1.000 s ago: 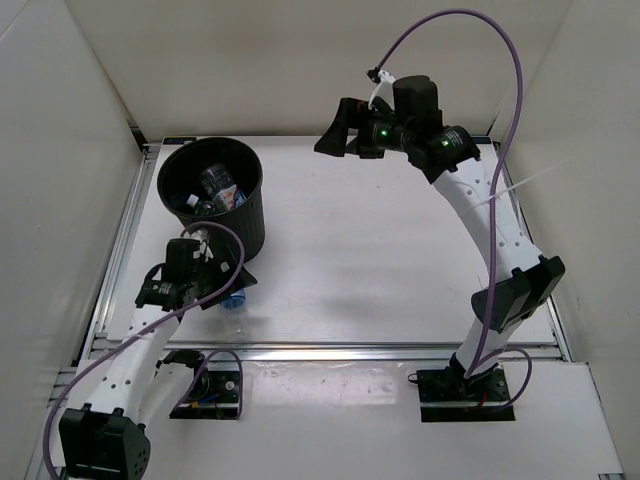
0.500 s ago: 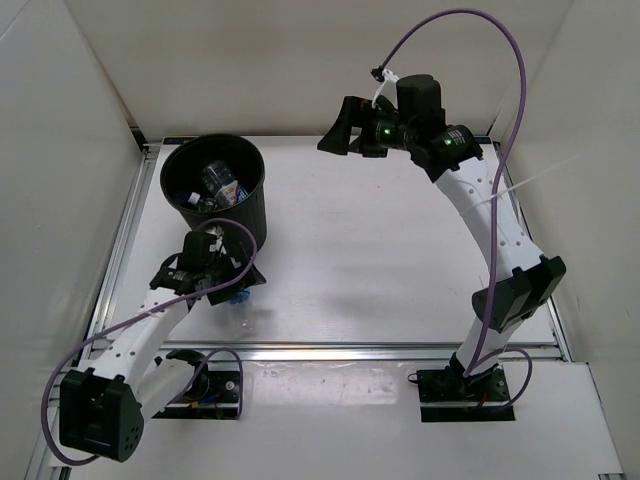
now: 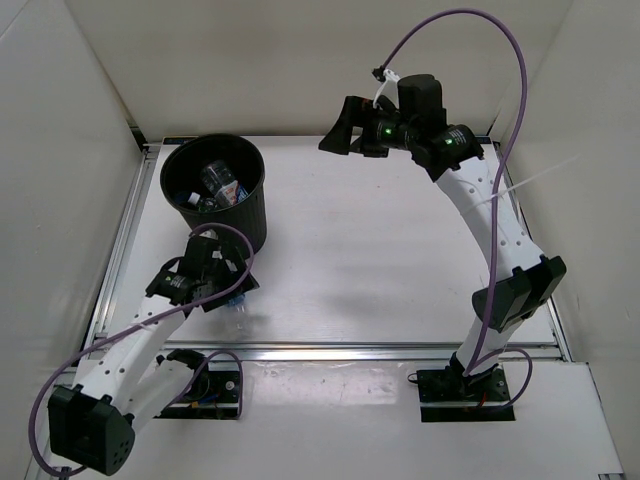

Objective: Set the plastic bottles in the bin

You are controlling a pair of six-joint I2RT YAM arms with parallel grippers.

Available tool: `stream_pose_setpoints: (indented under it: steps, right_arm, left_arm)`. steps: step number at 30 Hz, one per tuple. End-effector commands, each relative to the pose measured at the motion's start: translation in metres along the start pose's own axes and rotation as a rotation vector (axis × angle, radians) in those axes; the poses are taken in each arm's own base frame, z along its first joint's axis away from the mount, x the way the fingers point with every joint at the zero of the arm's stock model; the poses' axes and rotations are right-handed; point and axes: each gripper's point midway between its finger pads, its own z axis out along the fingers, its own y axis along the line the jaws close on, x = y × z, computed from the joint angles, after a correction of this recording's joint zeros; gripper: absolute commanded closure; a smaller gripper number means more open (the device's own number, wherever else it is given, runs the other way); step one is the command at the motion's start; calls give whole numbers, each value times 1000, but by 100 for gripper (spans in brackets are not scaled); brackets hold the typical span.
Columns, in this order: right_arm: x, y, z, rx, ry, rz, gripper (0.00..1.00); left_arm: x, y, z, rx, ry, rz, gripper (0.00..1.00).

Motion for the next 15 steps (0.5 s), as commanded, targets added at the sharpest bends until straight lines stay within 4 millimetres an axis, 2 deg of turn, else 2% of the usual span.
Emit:
stream_pose_setpoints:
  steps: [1,7,11,15]
  right_arm:
    - [-1,3,2,-29,4,-13,0]
    - [2,3,5,-41,21,-9,0]
    - [2,3,5,-41,21,-9,0]
    - [1,1,4,-43,20,-5,0]
  left_arm:
    - [-7,11,-13,-81,-52,-37,1]
    - [11,29,-3,-152,0,-68,1]
    - [30,44,13,-210,72,-76,0]
    - [37,38,28,-183,116,-81,0]
